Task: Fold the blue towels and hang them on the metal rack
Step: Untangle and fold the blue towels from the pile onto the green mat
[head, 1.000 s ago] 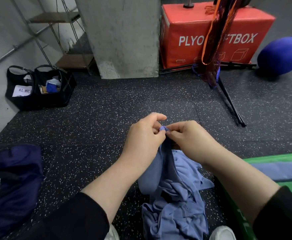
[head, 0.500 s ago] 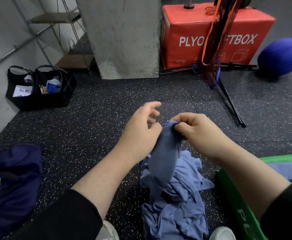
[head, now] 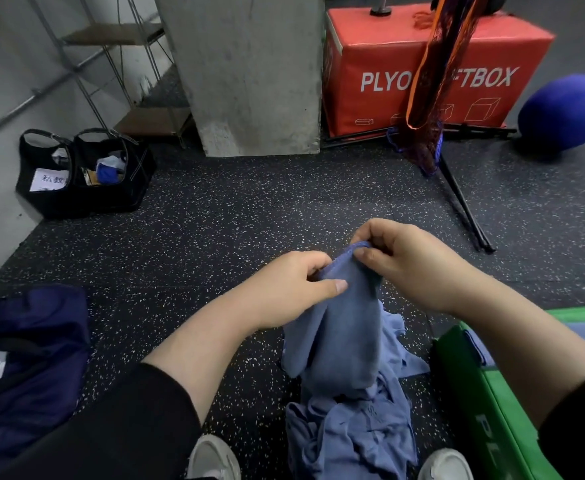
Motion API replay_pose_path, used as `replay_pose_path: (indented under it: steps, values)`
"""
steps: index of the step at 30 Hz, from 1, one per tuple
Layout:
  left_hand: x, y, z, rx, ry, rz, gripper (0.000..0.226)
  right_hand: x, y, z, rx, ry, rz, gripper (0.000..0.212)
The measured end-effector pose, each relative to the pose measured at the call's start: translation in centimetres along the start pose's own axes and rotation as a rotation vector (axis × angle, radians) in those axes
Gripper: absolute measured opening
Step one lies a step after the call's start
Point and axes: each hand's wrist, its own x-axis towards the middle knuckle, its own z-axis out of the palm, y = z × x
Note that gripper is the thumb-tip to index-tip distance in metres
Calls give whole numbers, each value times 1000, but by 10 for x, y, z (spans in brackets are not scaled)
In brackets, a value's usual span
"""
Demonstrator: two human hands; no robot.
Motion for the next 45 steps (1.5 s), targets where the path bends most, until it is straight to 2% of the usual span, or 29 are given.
replay_pose_path:
  steps: [4,6,12,17,19,21,23,26,28,32,38,40,42,43,45]
  values:
    - [-8,-9,-8,14,-72,-58,39,-4,7,-3,-8,60,91,11]
    - [-13,-14,-11,66,-101,-98,35,-7,9,-7,-10,94,116,13]
    - [-25,-22,-23,167,6,-192,31,-13,13,-16,-125,173,146,17]
    - [-35,-30,-32,12,65,-236,36,-19,22,-17,-124,213,213,15]
    - [-38,-32,-33,-15,99,-234,26,-20,25,-19,-118,237,224,15]
    - [-38,-37,-34,56,171,-264,11,-20,28,-19,-118,249,230,14]
    - [-37,-42,-38,248,259,-351,19,-21,31,-20,-139,253,231,14]
    - [-38,-47,-46,408,319,-491,15,-22,39,-21,-143,261,249,13]
    - [-38,-52,-51,289,333,-526,14,-22,45,-20,-133,256,250,13]
    - [-40,-45,-55,-205,383,-459,24,-23,53,-20,-78,231,288,14]
    - [-34,-36,-52,-500,373,-369,30,-22,56,-23,-41,255,340,21]
    - [-31,-40,-53,-430,362,-316,34,-20,56,-24,-36,262,354,23]
    - [-28,-45,-54,-155,367,-247,45,-19,56,-24,-26,272,358,24]
    - [-26,-47,-54,-9,389,-220,42,-18,55,-24,-24,279,357,24]
    - [-23,-48,-52,159,492,-198,22,-17,57,-24,-24,295,354,23]
